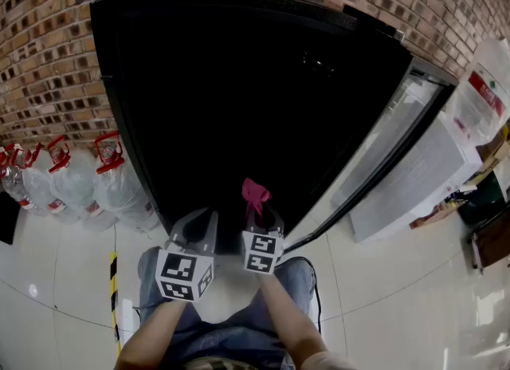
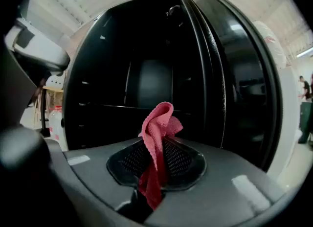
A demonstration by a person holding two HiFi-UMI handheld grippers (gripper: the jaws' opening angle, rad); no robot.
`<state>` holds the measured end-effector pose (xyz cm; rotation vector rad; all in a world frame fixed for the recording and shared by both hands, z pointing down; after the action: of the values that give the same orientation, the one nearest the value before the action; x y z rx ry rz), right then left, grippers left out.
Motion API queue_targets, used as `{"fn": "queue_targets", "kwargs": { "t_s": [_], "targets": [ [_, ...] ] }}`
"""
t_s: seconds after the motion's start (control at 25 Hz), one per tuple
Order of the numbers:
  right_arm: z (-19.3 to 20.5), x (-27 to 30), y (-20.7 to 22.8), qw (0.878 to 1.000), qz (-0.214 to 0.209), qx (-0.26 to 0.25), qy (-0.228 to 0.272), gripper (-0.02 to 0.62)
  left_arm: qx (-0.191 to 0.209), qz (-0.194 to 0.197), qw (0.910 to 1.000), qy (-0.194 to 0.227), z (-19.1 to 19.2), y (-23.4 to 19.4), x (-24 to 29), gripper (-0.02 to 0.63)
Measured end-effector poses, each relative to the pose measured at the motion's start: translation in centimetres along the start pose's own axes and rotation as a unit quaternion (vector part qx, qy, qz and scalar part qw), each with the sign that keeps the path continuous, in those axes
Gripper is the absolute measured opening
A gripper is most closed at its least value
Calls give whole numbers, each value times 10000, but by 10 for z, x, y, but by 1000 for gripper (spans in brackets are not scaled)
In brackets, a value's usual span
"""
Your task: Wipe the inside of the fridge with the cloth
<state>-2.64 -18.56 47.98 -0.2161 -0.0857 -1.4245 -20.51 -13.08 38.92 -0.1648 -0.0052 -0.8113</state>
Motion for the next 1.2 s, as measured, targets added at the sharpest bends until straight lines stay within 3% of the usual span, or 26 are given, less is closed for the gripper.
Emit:
{"fn": "queue_targets", "kwargs": {
  "t_s": [0.36,0.52,0.68,0.92,1.2],
  "targets": [
    [-56,-76,15,9925,-1057,241,561,71,1,-2,9997,-245,-2,28,19,-6],
    [-75,-82,36,9866,-1473,379,593,71,-167,93,9991,-392,-9,38,41,-6],
    [-93,-87,66,9783,-1802,546,860,71,-28,4,9989,-457,-23,55,60,-6],
    [-122,-103,125,9734,-2053,446,910,71,-14,-32,9999,-144,-49,96,83,-6],
    [-159,-111,170,9600,-2506,470,1155,71,-2,-351,9991,255,-86,137,90,-6]
  ]
}}
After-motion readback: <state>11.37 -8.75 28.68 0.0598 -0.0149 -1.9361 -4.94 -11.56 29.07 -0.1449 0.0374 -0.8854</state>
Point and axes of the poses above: the fingertips, and each gripper's own axes: x forward along the fingers, y to its right, z out of its underside, the point moved 9 cm from there along -x, backward along the fingers, and after that the axes turned 14 degrees about z, right-handed, at the moved point
